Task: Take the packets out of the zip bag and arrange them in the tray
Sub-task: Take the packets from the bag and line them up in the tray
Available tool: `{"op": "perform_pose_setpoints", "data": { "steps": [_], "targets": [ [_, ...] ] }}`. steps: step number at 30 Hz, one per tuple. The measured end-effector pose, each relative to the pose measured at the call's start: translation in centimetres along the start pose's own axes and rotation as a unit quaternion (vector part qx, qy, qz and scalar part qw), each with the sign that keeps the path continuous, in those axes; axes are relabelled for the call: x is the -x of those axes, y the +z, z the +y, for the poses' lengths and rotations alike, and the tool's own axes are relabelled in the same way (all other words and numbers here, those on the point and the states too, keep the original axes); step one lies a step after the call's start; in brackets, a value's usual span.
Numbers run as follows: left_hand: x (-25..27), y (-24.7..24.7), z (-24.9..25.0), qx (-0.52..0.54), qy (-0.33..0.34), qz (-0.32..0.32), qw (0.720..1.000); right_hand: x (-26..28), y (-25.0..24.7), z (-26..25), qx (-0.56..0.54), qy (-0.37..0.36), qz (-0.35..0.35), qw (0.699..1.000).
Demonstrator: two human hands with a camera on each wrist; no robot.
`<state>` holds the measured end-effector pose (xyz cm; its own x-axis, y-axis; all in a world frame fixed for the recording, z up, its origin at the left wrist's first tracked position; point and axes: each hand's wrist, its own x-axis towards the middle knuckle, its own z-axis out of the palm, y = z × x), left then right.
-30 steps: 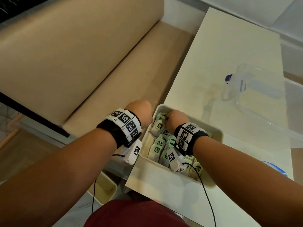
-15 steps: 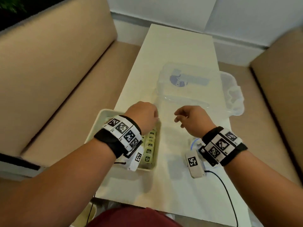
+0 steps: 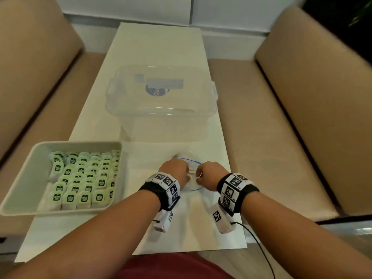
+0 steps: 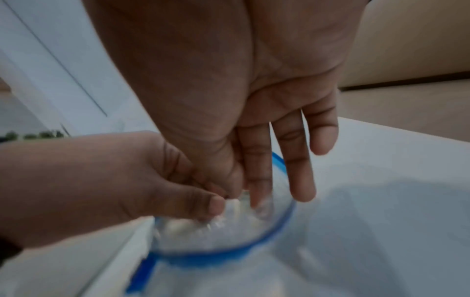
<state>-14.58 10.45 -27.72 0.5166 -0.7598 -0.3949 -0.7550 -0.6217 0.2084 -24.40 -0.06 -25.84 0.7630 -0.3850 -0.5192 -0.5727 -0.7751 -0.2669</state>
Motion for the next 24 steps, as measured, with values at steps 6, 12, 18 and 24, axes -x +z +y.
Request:
{"op": "perform_pose_setpoints", "data": {
  "steps": [6,12,18,24],
  "targets": [
    [0.0,0.9,-0.6,0.026,0.011,-0.010,1.000,-0.5,1.7,1.8,-0.010,-0.028,0.015,0.999],
    [1.1,0.0,-0.9,0.186,-0.007,0.094,0.978,-0.7,2.2,2.5,-0.074,-0.037,0.033,0.996],
    [1.9,-1.3,-0.2,0.428,-0.010,0.127,0.895,0.4,1.9,2.7,-0.240,-0.086,0.125,0.959],
    [0.8,-0.3,0.5,0.296,-0.033,0.124,0.947,0.7,1.4,3.6,-0.373,-0.073,0.168,0.909]
  ]
}}
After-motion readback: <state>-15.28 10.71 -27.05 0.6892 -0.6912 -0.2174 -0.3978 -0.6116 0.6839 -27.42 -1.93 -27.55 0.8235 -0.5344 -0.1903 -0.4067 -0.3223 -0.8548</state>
